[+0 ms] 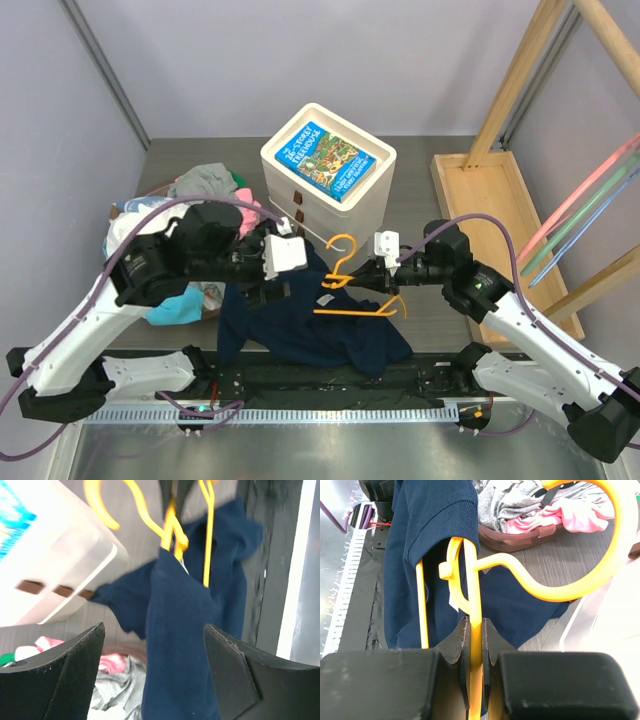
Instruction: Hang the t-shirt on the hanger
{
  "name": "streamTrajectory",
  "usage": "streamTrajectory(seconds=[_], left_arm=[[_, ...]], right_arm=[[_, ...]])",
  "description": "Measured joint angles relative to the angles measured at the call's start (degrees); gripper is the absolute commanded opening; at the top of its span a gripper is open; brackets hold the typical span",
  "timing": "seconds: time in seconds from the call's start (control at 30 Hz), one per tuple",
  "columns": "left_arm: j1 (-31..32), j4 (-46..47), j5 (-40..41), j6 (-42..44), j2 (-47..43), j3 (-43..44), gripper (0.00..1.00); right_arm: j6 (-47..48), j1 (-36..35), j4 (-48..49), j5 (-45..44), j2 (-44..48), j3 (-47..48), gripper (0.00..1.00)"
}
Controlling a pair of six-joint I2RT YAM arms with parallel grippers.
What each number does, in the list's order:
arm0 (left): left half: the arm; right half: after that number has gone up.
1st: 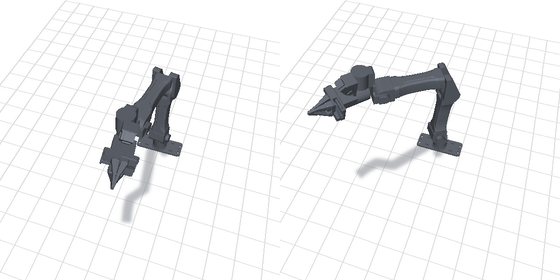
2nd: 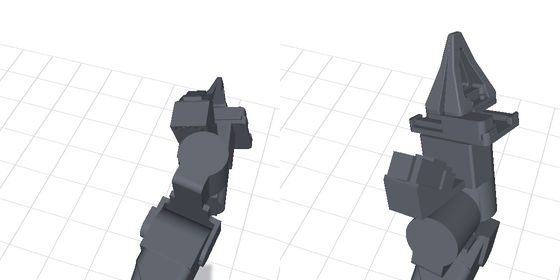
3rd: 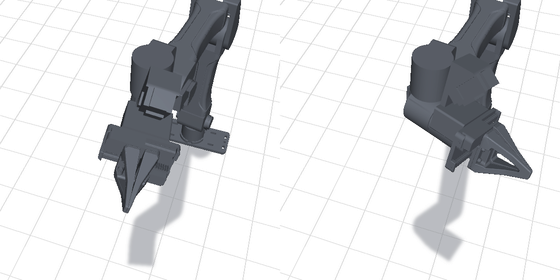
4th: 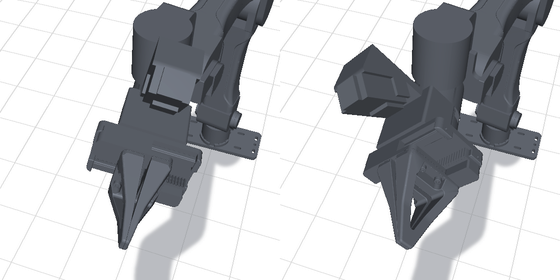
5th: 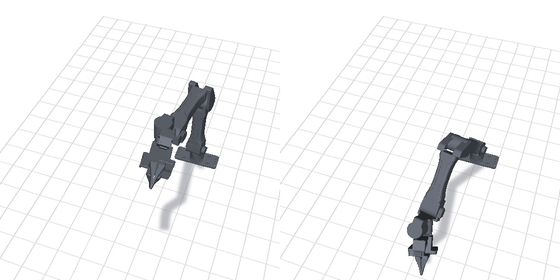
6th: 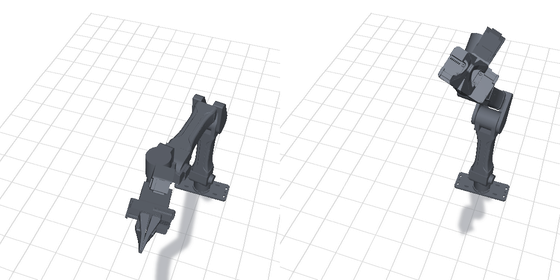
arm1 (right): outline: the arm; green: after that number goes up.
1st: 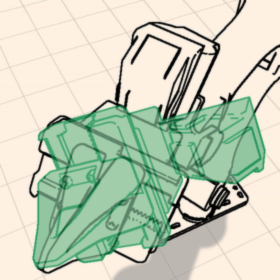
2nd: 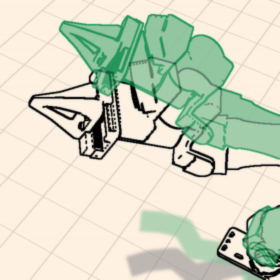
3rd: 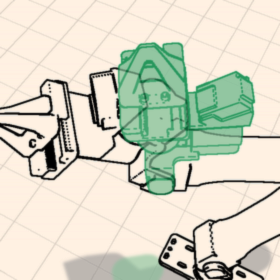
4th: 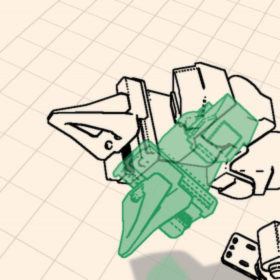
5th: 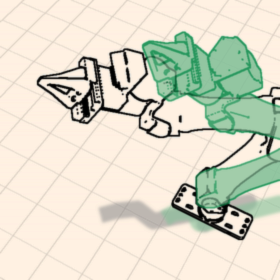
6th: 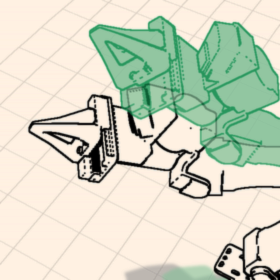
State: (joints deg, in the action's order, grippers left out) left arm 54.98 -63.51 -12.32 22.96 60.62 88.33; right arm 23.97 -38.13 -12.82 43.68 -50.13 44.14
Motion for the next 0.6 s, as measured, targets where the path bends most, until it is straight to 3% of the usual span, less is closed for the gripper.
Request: streamTrajectory(seconds=[0.1,0.27,0.6], left_arm=[[0.0,-3.7,-0.7,2.9,2.6,0.2,0.76],[0.0,-4.1,-0.8,4.6,5.7,-5.1,0.61],[0.1,1.4,-4.0,1.7,8.0,-6.2,0.33]], right_arm=[[0.1,0.0,0.4,0.0,0.0,0.0,0.01],[0.6,-0.3,1.2,-0.1,0.0,0.2,0.01],[1.6,-4.4,6.6,-2.3,-2.8,0.4,0.01]])
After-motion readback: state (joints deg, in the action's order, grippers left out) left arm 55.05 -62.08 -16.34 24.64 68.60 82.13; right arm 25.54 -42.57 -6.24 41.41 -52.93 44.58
